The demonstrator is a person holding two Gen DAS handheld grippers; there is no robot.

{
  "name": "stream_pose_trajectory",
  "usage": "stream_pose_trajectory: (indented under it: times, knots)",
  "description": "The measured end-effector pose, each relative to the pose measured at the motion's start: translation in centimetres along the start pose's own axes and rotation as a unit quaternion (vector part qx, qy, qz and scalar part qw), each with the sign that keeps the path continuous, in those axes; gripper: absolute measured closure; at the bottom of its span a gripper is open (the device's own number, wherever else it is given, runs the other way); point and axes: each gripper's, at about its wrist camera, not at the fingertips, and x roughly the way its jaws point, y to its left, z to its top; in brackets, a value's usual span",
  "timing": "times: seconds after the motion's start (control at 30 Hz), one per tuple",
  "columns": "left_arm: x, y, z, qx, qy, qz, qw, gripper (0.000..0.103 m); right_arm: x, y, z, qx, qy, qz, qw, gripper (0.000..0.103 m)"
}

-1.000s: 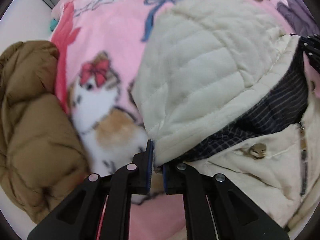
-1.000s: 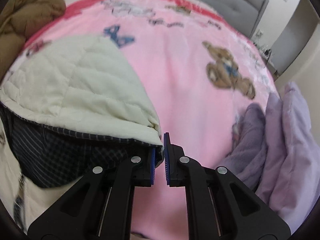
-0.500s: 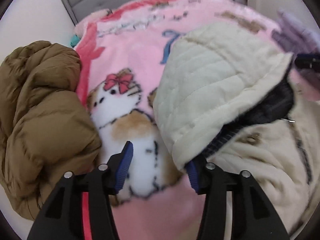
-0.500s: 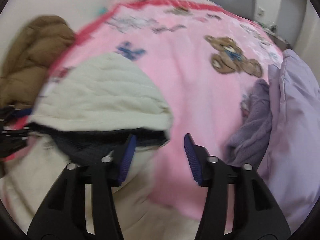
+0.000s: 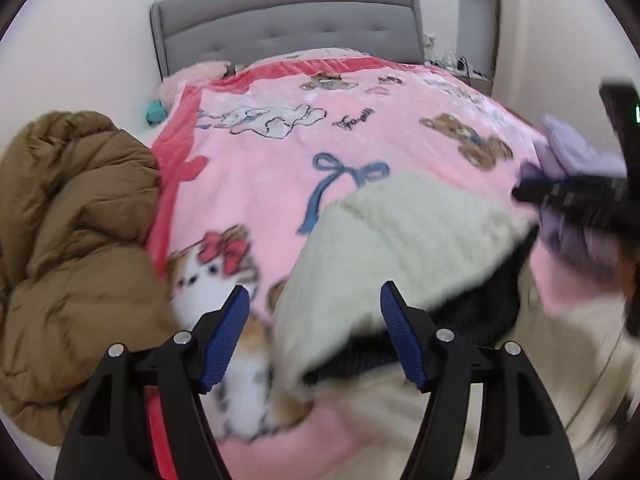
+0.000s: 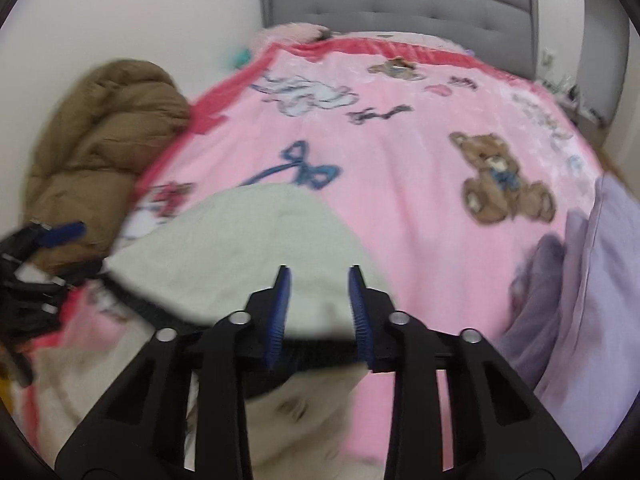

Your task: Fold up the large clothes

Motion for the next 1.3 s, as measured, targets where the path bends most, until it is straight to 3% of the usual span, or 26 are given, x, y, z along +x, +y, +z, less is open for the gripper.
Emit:
stream_pose_trajectory:
  times: [0.13,0.3,0.47,0.53,0.67,0.7,0.77,0.83,0.9,1.13,1.3]
  knots:
    - [5.4,1.1,0.2,-0.027,0.107,-0.027,0.9935,0.036,3.8,-1.3,-0.8,0.016,0.095,0.0,0.995,0.08]
    - [8.8,1.4,-2.8,-0.008,0.154,-0.032,0.9875,0.035,6.7,-2.0,-4.3,0.014,0.16,0.021,0.987,0.081]
    - [10.4,2.6,-4.6,-0.071,0.153,-0.055,0.9842,0.027,8.3,-1.6,-5.7,0.01,0.163,0.005,0.987,0.081]
    - [10.8,2.5,-4.8,-0.074,0.151,-0.05,0.9846,0.024,8.8,-0.9,-5.7,-0.008,0.168,-0.009,0.986,0.082]
    - [9.0,0.8,-3.9,-0.012,0.12,-0.005,0.9927,0.024,7.2,-0.7,-4.4,-0.013,0.164,-0.01,0.986,0.079]
    - [7.9,0.4,-3.6,0.007,0.101,0.001,0.9948,0.024,6.5,-0.8,-4.1,-0.008,0.157,0.0,0.988,0.073]
    - [5.9,0.2,-3.1,0.035,0.073,-0.018,0.9966,0.024,4.1,-1.2,-3.1,0.007,0.123,0.062,0.99,0.061]
    - [4.2,0.5,-2.7,0.051,0.051,-0.028,0.997,0.024,2.7,-1.5,-2.4,0.011,0.106,0.076,0.991,0.05]
    - [3.3,1.1,-1.9,0.054,0.038,-0.047,0.9967,0.024,1.8,-1.6,-1.3,0.006,0.09,0.09,0.992,0.049]
    - [6.5,2.7,1.9,0.036,0.065,-0.062,0.9954,0.02,5.3,-0.7,3.2,-0.081,0.089,0.05,0.992,0.044]
    - [10.5,2.6,3.6,0.05,0.102,-0.043,0.9926,0.019,8.2,-0.6,5.7,-0.073,0.101,0.074,0.989,0.036]
